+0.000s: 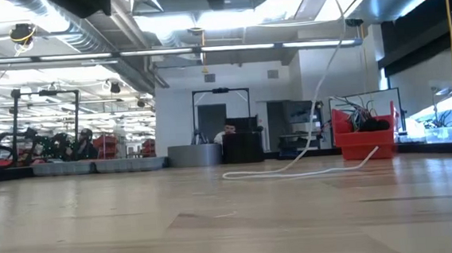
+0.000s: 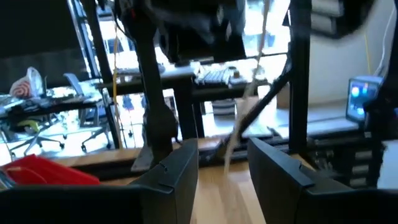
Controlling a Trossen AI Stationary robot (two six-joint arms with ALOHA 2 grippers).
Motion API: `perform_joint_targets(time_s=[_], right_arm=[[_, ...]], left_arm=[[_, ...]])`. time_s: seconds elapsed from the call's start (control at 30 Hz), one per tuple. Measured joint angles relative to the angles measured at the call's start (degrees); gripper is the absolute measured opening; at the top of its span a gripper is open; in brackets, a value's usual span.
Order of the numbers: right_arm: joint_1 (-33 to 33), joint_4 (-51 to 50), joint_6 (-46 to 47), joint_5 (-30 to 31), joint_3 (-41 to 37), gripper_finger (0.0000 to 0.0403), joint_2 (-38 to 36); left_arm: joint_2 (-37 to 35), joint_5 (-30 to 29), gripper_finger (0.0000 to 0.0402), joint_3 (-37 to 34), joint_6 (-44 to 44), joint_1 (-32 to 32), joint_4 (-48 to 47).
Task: Coil cords
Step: Coil the white wire onto the spool
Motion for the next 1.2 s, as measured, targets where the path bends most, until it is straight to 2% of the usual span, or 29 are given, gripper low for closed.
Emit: perform_joint_targets(time_s=[0.43, 0.53, 0.7, 0.8, 0.9, 1.0, 1.1, 1.2], right_arm=[[-0.63, -1.11, 1.04, -0.39, 0.0, 0.0005, 0.0], [-0.63, -1.3, 1.04, -0.39, 0.0, 0.0005, 0.0], [-0.63, -1.36, 1.0, -0.37, 0.0, 0.0005, 0.0], [-0.61, -1.4, 0.85, -0.37, 0.0, 0.0005, 0.0], [-0.6, -1.47, 0.66, -0.33, 0.0, 0.0005, 0.0], [0.02, -1.46, -0.56, 1.16, 0.0, 0.0005, 0.0], [0.51, -1.14, -2.14, 3.11, 0.0, 0.0005, -0.02], [1.01, -1.27, -2.56, 3.13, 0.0, 0.0005, -0.02]], left_arm=[[6.63, 0.28, 0.0112, 4.96, -2.11, 0.23, 0.32], [6.76, 0.28, 0.0088, 5.05, -1.86, 0.21, 0.08], [6.54, 0.26, 0.0012, 5.16, 0.67, 0.19, -1.4], [6.41, -0.33, 0.0009, 5.16, 1.34, 0.3, -2.2], [4.46, -3.89, 0.0003, 5.13, 4.86, 0.28, -8.46], [0.55, -10.56, 0.0005, 5.11, 8.23, 0.15, -17.1], [-4.82, -17.09, 0.0002, 5.13, 9.23, -0.2, -29.85], [-9.46, -22.6, 0.0004, 5.13, 6.32, -0.77, -43.87]])
